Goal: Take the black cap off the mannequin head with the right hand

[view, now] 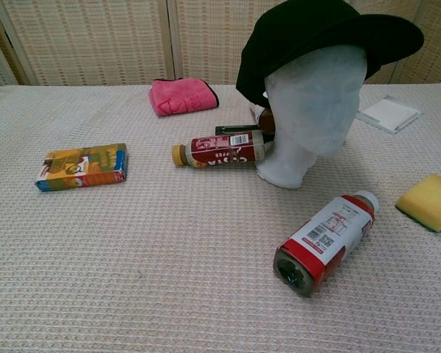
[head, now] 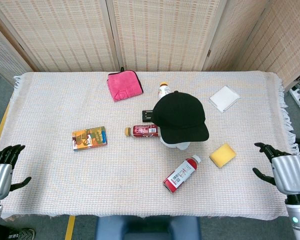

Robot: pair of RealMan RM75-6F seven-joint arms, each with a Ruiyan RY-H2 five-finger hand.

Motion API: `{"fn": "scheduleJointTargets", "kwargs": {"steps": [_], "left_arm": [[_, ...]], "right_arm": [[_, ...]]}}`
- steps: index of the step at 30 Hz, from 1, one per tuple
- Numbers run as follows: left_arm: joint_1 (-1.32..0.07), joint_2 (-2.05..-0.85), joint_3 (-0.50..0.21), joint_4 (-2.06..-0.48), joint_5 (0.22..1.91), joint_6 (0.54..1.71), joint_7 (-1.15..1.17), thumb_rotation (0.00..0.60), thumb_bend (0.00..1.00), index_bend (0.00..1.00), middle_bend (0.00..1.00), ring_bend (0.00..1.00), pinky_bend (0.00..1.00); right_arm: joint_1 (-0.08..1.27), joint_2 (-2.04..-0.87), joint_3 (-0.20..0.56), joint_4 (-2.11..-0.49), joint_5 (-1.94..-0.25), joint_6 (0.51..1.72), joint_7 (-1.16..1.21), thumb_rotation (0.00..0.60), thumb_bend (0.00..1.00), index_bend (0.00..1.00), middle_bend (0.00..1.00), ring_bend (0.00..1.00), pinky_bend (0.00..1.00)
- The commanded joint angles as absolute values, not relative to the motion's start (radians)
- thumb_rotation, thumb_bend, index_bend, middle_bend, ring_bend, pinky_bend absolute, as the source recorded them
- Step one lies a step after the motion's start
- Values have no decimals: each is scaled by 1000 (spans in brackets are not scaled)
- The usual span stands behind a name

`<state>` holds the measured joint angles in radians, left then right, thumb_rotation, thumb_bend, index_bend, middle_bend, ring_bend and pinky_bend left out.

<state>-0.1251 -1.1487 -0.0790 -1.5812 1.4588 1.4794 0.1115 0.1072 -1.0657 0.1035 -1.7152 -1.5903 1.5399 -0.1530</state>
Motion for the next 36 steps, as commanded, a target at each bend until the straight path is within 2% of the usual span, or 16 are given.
{"fn": "scheduleJointTargets", "kwargs": {"steps": [1,11,21,27,36], "left_arm": [[-127,-1146,-80,-1583,1460,1479,107,600,164,177,183,144,202],[-131,-1129,-82,-1602,1466,1479,101,600,164,180,183,146,203],[-119,-1112,-74,-1609,1446,1472,92,600,163,183,184,150,205],[-118,-1102,-67,-1609,1431,1450,89,600,163,189,184,151,208],[-118,-1102,-68,-1600,1426,1447,91,600,163,165,169,141,208]], "right_arm": [[138,-1045,126,-1749,-1605,1522,-164,600,87,262,384,716,851],[291,-1051,204,-1853,-1645,1406,-248,600,87,230,373,774,901],[434,-1179,256,-1833,-1599,1288,-363,600,126,262,373,782,914],[495,-1279,272,-1754,-1582,1273,-369,600,216,350,414,812,960],[556,-1381,298,-1646,-1571,1293,-336,600,317,602,594,874,1000]]}}
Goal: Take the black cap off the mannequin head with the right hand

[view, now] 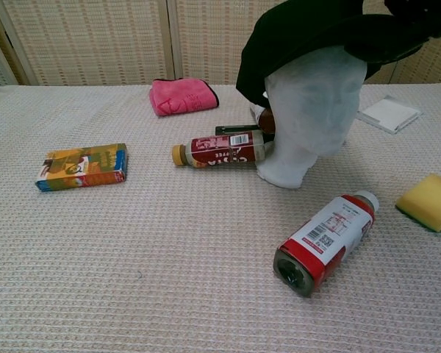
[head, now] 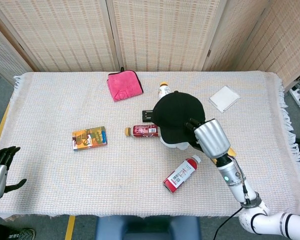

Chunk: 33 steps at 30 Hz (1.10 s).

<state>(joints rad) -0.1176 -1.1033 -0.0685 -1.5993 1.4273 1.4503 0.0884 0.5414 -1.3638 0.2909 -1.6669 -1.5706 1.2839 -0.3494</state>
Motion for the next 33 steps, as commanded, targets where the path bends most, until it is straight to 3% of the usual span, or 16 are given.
{"fn": "scheduleJointTargets", "kwargs": {"steps": [1,5,9,20,27,33], "left_arm": [[-118,-1101,-67,-1602,1424,1444,92,600,163,163,168,141,208],[-119,-1095,-66,-1613,1420,1439,93,600,164,155,162,139,208],[-121,-1093,-63,-1618,1415,1427,97,600,163,153,158,136,208],[-128,-1084,-59,-1631,1404,1400,96,600,164,142,150,134,208],[-144,-1086,-60,-1634,1401,1376,102,600,164,141,145,133,208],[-156,-1093,-57,-1637,1398,1355,115,600,164,133,143,133,208]], "right_arm": [[559,-1388,300,-1636,-1575,1302,-331,600,324,639,625,885,1000],[571,-1419,314,-1595,-1588,1346,-311,600,368,767,725,930,1000],[582,-1441,327,-1562,-1590,1379,-304,600,393,826,785,958,1000],[619,-1464,378,-1498,-1555,1416,-344,600,423,860,820,988,1000],[632,-1422,433,-1457,-1483,1408,-347,600,424,860,820,988,1000],[604,-1368,430,-1426,-1436,1406,-353,600,424,854,820,988,1000]]}}
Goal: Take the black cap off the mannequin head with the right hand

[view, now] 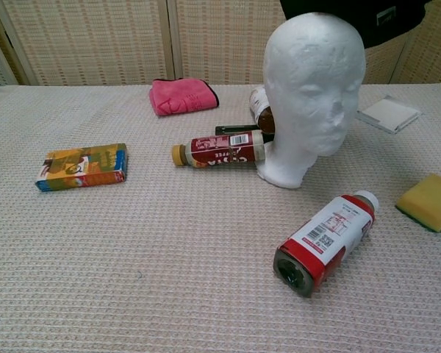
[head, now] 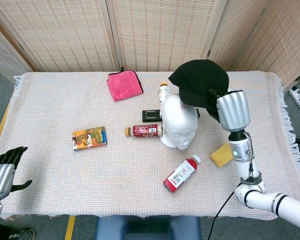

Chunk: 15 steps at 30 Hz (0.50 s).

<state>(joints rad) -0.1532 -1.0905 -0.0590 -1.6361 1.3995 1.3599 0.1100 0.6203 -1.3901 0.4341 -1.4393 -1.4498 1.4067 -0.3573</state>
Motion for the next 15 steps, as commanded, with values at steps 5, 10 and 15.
{"fn": "scheduleJointTargets", "kwargs": {"steps": [5,10,15], "left_arm": [[-158,-1098,-54,-1645,1391,1348,131,600,164,127,142,132,207],[-162,-1091,-53,-1659,1387,1342,138,600,163,127,141,133,208],[-167,-1083,-55,-1679,1401,1349,145,600,163,127,142,133,208]], "right_arm": [[552,-1303,387,-1408,-1414,1390,-309,600,422,854,817,988,1000],[509,-1265,314,-1383,-1415,1347,-243,600,423,850,810,989,1000],[488,-1303,254,-1316,-1423,1323,-167,600,423,843,806,988,1000]]}}
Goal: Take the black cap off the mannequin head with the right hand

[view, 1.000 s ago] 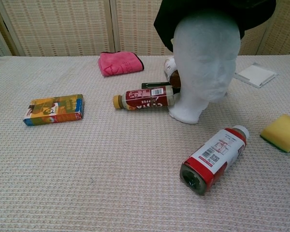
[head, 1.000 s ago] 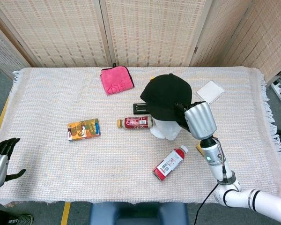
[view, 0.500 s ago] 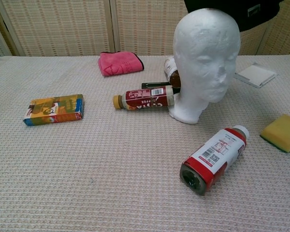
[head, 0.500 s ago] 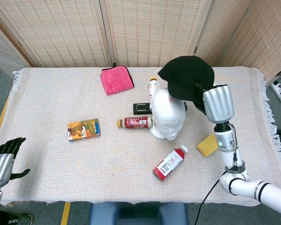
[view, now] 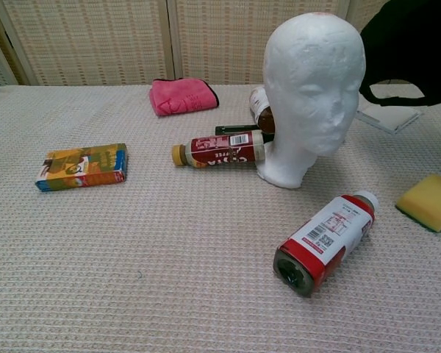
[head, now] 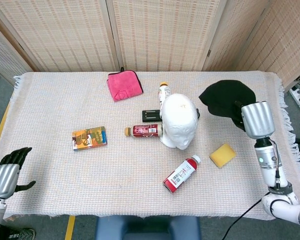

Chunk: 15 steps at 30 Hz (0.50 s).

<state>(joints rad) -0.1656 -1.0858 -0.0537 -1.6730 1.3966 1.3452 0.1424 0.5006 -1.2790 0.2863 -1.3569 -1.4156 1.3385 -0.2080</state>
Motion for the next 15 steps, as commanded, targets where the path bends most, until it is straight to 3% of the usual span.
{"fn": "scheduleJointTargets", "kwargs": {"steps": [1,8,11,13,14,15], "left_arm": [[-168,-1081,-55,-1683,1403,1350,146,600,163,126,142,133,207],[-178,-1077,-57,-1707,1405,1347,169,600,164,129,141,133,207],[-177,-1077,-57,-1709,1405,1352,171,600,164,129,141,133,207],[-174,-1078,-59,-1704,1408,1361,164,600,163,129,141,132,207],[-173,-1079,-60,-1701,1409,1365,160,600,163,129,141,130,208],[-172,-1079,-61,-1697,1411,1369,154,600,163,128,141,126,207]], "right_arm": [[487,-1314,246,-1300,-1426,1320,-147,600,424,842,804,988,1000],[486,-1409,190,-1185,-1429,1269,-47,600,418,814,784,986,1000],[485,-1434,173,-1156,-1424,1246,-31,600,381,727,738,939,1000],[480,-1417,156,-1191,-1394,1187,-46,600,283,524,625,765,953],[478,-1396,149,-1228,-1368,1147,-68,600,226,400,546,636,865],[477,-1354,140,-1297,-1324,1085,-111,600,155,228,424,442,685]]}}
